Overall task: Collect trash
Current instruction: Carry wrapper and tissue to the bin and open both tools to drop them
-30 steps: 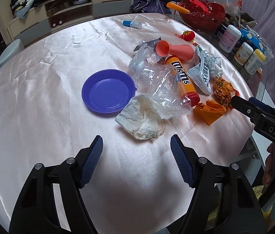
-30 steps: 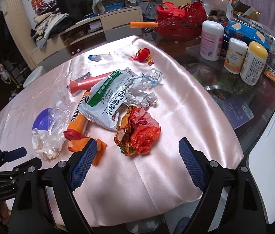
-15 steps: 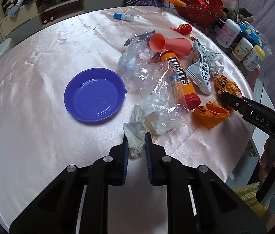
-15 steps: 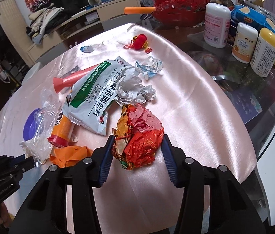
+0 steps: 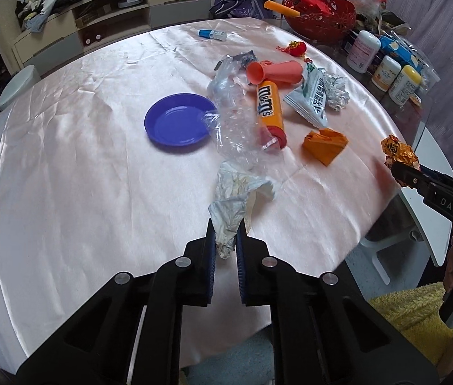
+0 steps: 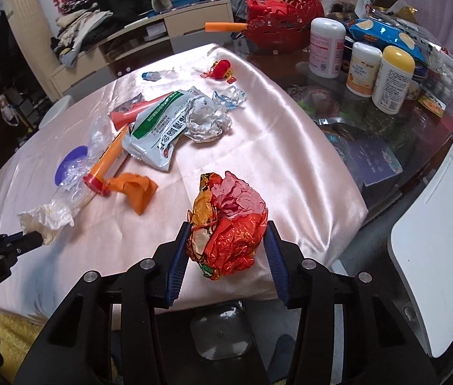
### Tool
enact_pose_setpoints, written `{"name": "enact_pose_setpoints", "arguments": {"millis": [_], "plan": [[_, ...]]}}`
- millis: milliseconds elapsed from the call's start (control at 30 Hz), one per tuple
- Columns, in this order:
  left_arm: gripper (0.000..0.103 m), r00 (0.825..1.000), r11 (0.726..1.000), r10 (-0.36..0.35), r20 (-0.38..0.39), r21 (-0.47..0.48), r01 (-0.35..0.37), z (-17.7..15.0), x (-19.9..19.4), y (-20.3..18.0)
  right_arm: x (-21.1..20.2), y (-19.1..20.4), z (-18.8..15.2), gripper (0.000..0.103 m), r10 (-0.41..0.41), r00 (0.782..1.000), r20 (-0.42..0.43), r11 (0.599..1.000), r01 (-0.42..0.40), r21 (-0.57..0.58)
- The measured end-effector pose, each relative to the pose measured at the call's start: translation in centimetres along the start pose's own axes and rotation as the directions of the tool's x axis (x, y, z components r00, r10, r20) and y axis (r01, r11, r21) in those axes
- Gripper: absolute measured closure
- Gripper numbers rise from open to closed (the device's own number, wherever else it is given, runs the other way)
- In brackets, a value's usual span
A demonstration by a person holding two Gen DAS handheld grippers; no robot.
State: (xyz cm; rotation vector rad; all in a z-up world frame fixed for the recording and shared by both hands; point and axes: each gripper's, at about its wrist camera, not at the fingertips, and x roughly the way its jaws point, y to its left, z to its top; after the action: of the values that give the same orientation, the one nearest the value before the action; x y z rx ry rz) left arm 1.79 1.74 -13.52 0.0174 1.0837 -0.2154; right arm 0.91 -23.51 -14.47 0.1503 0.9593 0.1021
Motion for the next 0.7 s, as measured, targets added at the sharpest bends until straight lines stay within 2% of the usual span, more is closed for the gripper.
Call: {"name": "enact_pose_setpoints", "arguments": {"millis": [233, 500, 700], "plan": [[0.093, 0.997, 0.998, -0.056, -0.048, -0.021, 0.055, -4.1, -0.7, -0.5, -2.2, 0.3, -4.5, 0.056, 0.028, 0.999, -0.020, 1.000, -0.028, -0.006], [0.093, 0.988, 0.991, -0.127, -0.090, 0.020, 0.129, -8.2, -0.6, -4.2, -1.9, 1.1, -8.8, 0.056, 0.063, 0.995, -0.074, 0.998, -0.064, -0.010], [0.093, 0.978, 0.987, -0.124, -0.165, 0.082, 0.139, -10.6, 2.8, -7.2, -1.4, 1.8, -10.4, 0.056, 0.056, 0.994, -0.099, 0.998, -0.059, -0.031]]}}
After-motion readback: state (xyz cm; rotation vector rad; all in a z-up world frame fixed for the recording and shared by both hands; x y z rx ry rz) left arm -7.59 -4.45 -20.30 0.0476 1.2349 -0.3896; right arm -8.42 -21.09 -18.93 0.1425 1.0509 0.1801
